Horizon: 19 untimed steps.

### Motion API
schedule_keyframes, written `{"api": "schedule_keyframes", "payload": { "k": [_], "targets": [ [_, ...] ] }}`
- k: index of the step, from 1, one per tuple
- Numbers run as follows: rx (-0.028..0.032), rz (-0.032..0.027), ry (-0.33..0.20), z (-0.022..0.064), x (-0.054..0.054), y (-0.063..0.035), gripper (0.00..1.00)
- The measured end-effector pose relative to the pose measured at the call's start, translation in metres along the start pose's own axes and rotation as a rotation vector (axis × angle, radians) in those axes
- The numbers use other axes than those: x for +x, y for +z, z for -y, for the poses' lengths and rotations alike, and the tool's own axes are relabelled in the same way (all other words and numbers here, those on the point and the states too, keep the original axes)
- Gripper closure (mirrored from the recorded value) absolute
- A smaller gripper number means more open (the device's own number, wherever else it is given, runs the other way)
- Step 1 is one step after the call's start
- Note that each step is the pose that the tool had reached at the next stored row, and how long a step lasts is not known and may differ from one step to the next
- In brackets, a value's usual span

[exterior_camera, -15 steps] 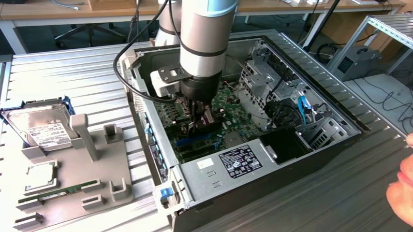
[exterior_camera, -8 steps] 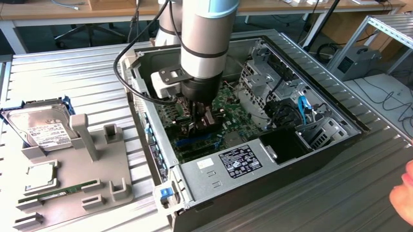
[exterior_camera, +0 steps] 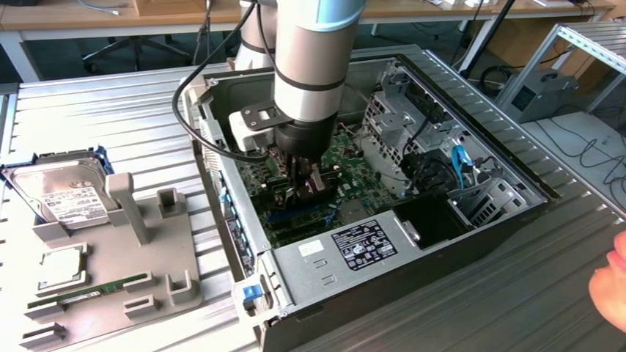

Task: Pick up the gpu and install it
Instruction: 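Insert the gpu into the slot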

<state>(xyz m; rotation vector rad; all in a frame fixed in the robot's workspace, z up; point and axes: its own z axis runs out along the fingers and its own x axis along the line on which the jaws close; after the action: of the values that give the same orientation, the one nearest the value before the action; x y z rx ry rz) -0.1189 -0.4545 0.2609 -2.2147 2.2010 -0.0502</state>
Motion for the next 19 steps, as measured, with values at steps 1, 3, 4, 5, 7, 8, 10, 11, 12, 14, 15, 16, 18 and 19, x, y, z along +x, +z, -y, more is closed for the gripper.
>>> {"api": "schedule_keyframes", "payload": {
  "k": [1, 3, 4, 5, 7, 8, 10, 11, 12, 14, 15, 16, 18, 19],
  "targets": [
    [0.0000, -0.0001, 0.000, 0.0000, 0.0000, 0.0000, 0.74],
    [0.0000, 0.0000, 0.000, 0.0000, 0.0000, 0.0000, 0.74],
    [0.0000, 0.0000, 0.000, 0.0000, 0.0000, 0.0000, 0.74],
    [0.0001, 0.0000, 0.000, 0.0000, 0.0000, 0.0000, 0.74],
    [0.0000, -0.0001, 0.000, 0.0000, 0.0000, 0.0000, 0.74],
    [0.0000, -0.0001, 0.000, 0.0000, 0.0000, 0.0000, 0.74],
    [0.0000, -0.0002, 0.000, 0.0000, 0.0000, 0.0001, 0.74],
    [0.0000, -0.0002, 0.000, 0.0000, 0.0000, 0.0004, 0.74],
    [0.0001, -0.0001, 0.000, 0.0000, 0.0000, 0.0007, 0.74],
    [0.0000, -0.0001, 0.000, -0.0001, 0.0000, 0.0021, 0.74],
    [0.0000, -0.0001, 0.000, -0.0001, 0.0000, 0.0028, 0.74],
    [-0.0002, -0.0005, 0.000, -0.0002, 0.0000, 0.0036, 0.74],
    [-0.0004, -0.0008, 0.000, -0.0002, 0.0001, 0.0048, 0.74],
    [0.0000, -0.0003, 0.000, -0.0002, 0.0000, 0.0057, 0.74]
  ]
}}
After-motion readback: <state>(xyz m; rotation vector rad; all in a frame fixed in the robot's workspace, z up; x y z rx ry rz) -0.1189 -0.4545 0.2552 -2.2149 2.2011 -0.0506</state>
